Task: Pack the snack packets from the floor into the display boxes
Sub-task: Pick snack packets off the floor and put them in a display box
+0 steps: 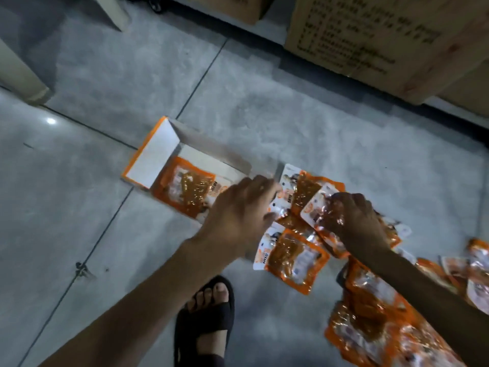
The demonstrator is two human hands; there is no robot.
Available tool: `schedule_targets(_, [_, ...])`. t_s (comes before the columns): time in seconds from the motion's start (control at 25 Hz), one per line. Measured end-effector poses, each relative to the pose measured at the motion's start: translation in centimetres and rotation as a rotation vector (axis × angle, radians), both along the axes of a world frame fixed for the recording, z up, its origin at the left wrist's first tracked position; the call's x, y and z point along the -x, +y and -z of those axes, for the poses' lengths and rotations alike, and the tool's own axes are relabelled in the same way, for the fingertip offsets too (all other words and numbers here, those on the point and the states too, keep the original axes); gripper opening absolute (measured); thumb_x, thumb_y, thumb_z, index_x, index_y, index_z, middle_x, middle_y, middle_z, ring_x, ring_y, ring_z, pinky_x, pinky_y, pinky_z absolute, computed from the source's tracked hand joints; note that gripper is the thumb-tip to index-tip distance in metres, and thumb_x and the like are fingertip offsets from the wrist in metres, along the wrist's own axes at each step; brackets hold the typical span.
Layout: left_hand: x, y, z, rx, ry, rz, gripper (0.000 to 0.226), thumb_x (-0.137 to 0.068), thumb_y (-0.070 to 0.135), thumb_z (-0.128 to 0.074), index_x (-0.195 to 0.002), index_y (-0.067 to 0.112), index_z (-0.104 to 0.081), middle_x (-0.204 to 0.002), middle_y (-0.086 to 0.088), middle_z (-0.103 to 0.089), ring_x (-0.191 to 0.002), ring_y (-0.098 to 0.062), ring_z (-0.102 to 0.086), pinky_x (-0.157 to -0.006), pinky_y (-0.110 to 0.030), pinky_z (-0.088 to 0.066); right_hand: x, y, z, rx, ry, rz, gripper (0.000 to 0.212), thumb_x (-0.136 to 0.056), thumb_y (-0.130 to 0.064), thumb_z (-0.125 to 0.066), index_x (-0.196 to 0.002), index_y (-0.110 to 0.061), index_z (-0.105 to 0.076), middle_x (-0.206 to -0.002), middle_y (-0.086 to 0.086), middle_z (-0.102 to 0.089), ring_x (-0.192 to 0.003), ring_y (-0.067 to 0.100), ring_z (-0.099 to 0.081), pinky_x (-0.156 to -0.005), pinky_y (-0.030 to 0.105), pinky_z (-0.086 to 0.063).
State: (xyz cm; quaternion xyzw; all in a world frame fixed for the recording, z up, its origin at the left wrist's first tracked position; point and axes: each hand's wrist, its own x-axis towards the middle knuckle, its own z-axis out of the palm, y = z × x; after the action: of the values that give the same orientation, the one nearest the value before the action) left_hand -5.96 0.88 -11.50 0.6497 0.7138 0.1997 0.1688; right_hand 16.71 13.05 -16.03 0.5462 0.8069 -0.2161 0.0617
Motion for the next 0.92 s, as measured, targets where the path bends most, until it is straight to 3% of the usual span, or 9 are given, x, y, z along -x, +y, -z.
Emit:
schedule_targets(0.08, [-3.8,0.6,2.4,0.071,0.168,0.284,0.054,-0.073,0.03,-0.077,-0.121,0.012,-0.062,-0.112,-0.008,-0.068,-0.1,-0.029,-0.065,-0.083,-0.04,-0.054,-2.9,0.2,2.3,0.026,-0.128,0.018,0.085,-0.065,-0.045,-0.084,-0.133,-0.01,-0.049,-0.124,0.022,-0.051,-0.114,0.044,-0.051,-0.094,0.05,-0.044])
schedule_targets(0.16, [-6.1,0.5,5.1,0.123,0.28,0.455,0.061,-0.065,0.025,-0.078,-0.122,0.007,-0.063,-0.112,-0.013,-0.069,-0.101,-0.032,-0.067,-0.086,-0.043,-0.054,-3.8,0.6,3.5,0.001,-0.147,0.018,0.096,-0.059,-0.051,-0.086,-0.136,-0.01,-0.046,-0.124,0.021,-0.051,-0.115,0.043,-0.05,-0.097,0.052,-0.044])
schedule_targets(0.28, [-7.7,0.6,7.2,0.284,0.35,0.51,0.085,-0.063,0.03,-0.088,-0.137,0.008,-0.05,-0.133,-0.015,-0.057,-0.12,-0.035,-0.056,-0.1,-0.051,-0.045,-3.6,1.0,3.8,-0.064,-0.108,0.006,0.095,-0.056,-0.051,-0.087,-0.132,-0.011,-0.047,-0.125,0.017,-0.049,-0.114,0.037,-0.05,-0.095,0.048,-0.046])
schedule_targets(0.36, [-7.8,1.1,7.6,0.345,0.382,0.519,0.085,-0.07,0.031,-0.085,-0.141,0.009,-0.044,-0.138,-0.015,-0.053,-0.124,-0.036,-0.052,-0.103,-0.052,-0.043,-3.7,0.8,3.6,-0.116,-0.043,0.004,0.093,-0.056,-0.054,-0.085,-0.128,-0.01,-0.047,-0.125,0.016,-0.047,-0.112,0.035,-0.051,-0.092,0.048,-0.049])
schedule_targets(0.48, [-7.7,1.6,7.3,0.384,0.312,0.521,0.103,-0.038,0.037,-0.099,-0.127,0.005,-0.059,-0.118,-0.015,-0.069,-0.107,-0.035,-0.068,-0.088,-0.05,-0.056,-3.8,0.2,3.0,-0.199,0.017,-0.012,0.08,-0.061,-0.053,-0.083,-0.118,-0.009,-0.049,-0.115,0.015,-0.054,-0.102,0.035,-0.057,-0.084,0.045,-0.051])
schedule_targets(0.64, [-7.1,2.1,6.5,0.555,0.255,0.446,0.073,-0.078,0.04,-0.08,-0.136,0.014,-0.046,-0.138,-0.009,-0.059,-0.126,-0.03,-0.058,-0.104,-0.044,-0.043,-3.7,0.2,1.3,-0.051,0.038,0.046,0.058,-0.069,-0.043,-0.083,-0.11,-0.02,-0.049,-0.092,0.001,-0.068,-0.08,0.023,-0.065,-0.065,0.029,-0.047])
schedule_targets(0.76, [-5.5,1.6,4.6,0.573,-0.008,0.272,0.052,-0.079,0.045,-0.078,-0.118,0.021,-0.053,-0.119,0.0,-0.068,-0.107,-0.021,-0.067,-0.088,-0.029,-0.051,-3.2,0.5,-0.3,0.161,0.216,0.155,0.034,-0.07,-0.031,-0.084,-0.096,-0.029,-0.063,-0.075,-0.02,-0.063,-0.066,-0.002,-0.064,-0.056,0.011,-0.042])
schedule_targets(0.84, [-3.2,0.8,3.0,0.561,-0.384,0.042,0.038,-0.079,0.036,-0.08,-0.107,0.026,-0.056,-0.098,0.009,-0.07,-0.086,-0.007,-0.07,-0.07,-0.015,-0.052,-2.5,1.1,-1.1,0.305,0.351,0.229,0.024,-0.073,-0.024,-0.083,-0.091,-0.026,-0.067,-0.07,-0.019,-0.064,-0.057,-0.011,-0.063,-0.048,0.003,-0.04])
schedule_targets(0.92, [-0.8,0.0,1.4,0.496,-0.739,-0.22,0.034,-0.08,0.025,-0.079,-0.108,0.027,-0.059,-0.09,0.004,-0.074,-0.076,-0.011,-0.073,-0.057,-0.017,-0.056,-0.9,2.7,-1.2,0.317,0.348,0.203,0.023,-0.074,-0.023,-0.082,-0.091,-0.021,-0.068,-0.073,-0.012,-0.066,-0.059,-0.007,-0.065,-0.05,0.006,-0.043])
